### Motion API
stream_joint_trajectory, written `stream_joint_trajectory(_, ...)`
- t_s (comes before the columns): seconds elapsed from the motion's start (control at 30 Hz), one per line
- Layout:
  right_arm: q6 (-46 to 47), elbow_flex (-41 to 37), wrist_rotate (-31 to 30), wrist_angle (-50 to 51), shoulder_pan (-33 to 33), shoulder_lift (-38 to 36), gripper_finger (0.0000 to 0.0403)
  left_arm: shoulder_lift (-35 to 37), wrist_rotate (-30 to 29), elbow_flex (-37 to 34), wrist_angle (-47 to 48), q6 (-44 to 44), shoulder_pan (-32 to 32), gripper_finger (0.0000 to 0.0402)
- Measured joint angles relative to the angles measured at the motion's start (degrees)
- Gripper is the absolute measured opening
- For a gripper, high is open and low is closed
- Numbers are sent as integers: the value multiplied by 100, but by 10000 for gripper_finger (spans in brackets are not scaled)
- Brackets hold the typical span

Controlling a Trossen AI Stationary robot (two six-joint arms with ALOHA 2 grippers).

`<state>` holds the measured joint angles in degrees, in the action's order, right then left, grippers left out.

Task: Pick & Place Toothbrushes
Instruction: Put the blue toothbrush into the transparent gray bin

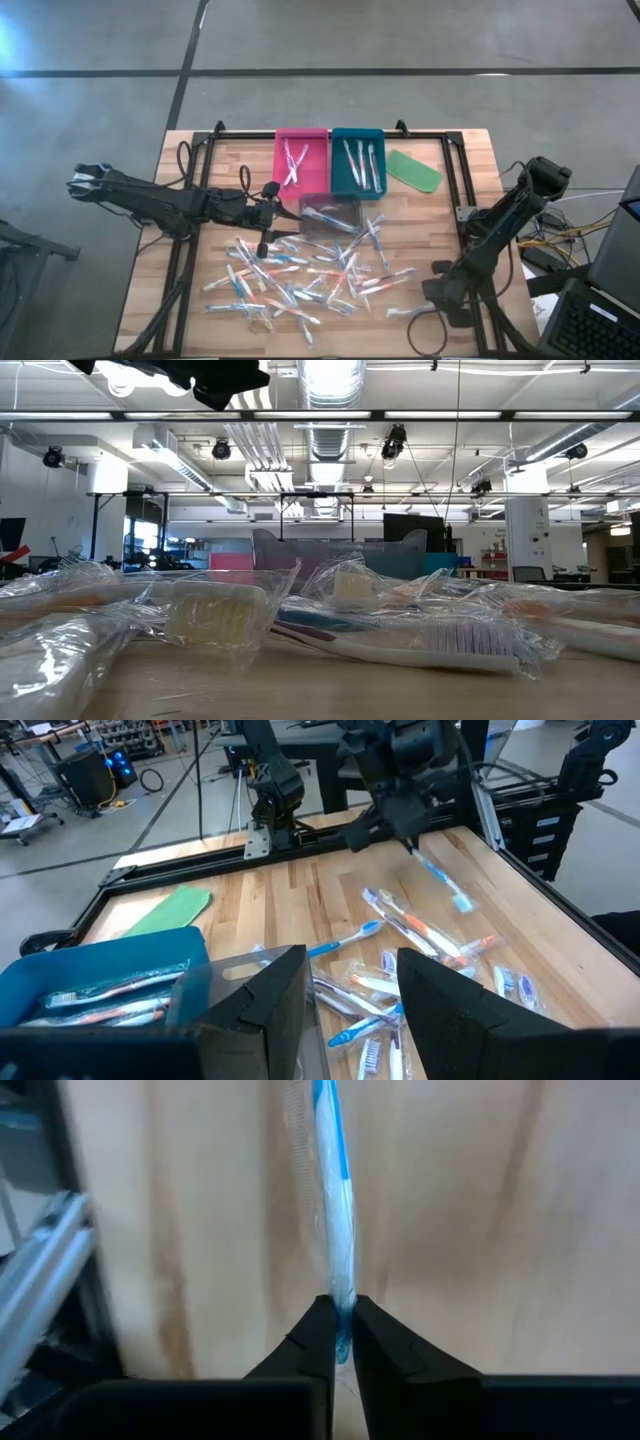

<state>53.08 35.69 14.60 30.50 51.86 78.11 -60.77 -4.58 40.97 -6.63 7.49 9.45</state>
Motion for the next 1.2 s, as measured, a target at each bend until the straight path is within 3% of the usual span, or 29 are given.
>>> stream_joint_trajectory(0.1,-195,155,-150,0,-11,0,16,0,0,0,2,2,-1,163)
stream_joint_trajectory(0.37,-672,627,-1381,40,-12,-7,21,0,0,-2,11,0,0,163)
stream_joint_trajectory(0.8,-686,1273,-3977,90,-450,-11,22,0,2,0,13,0,-2,163)
stream_joint_trajectory(1.2,-657,2117,-4082,202,-1711,-11,22,0,2,-2,15,0,-2,163)
